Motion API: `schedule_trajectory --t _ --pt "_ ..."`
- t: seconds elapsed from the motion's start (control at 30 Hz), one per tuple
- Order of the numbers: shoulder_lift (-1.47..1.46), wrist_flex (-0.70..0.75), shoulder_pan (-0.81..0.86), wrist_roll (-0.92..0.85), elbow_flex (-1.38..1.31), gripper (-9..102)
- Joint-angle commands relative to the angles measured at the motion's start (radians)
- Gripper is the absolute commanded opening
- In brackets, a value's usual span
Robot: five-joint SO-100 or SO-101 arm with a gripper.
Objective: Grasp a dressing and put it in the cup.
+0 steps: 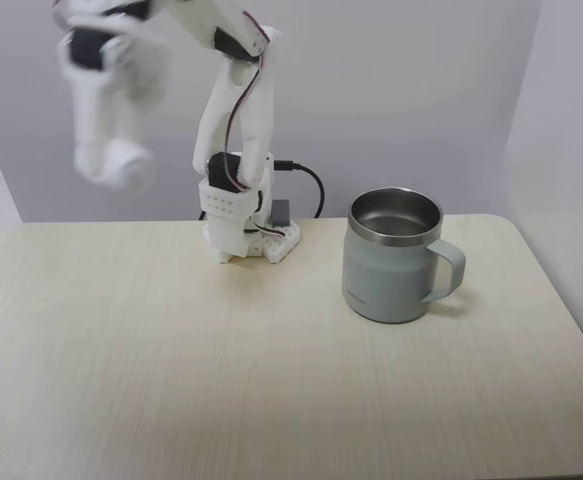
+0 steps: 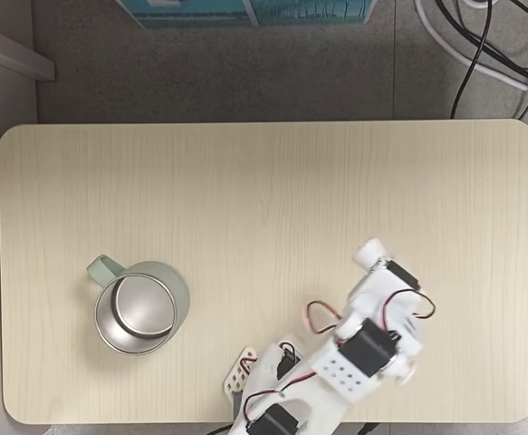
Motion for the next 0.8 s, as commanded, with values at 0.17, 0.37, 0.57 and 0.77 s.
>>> schedule_trajectory --t 0.17,0.37,0.57,0.77 --pt "-0.156 -0.023 -0.56 -0.031 0.015 0" --pt "-0.278 -0.091 -1.0 -0.11 -0.117 1" --pt "-0.244 -0.127 -1.252 -0.179 -0.25 1" --pt "-0.172 -0.201 -1.341 -0.239 -0.396 0"
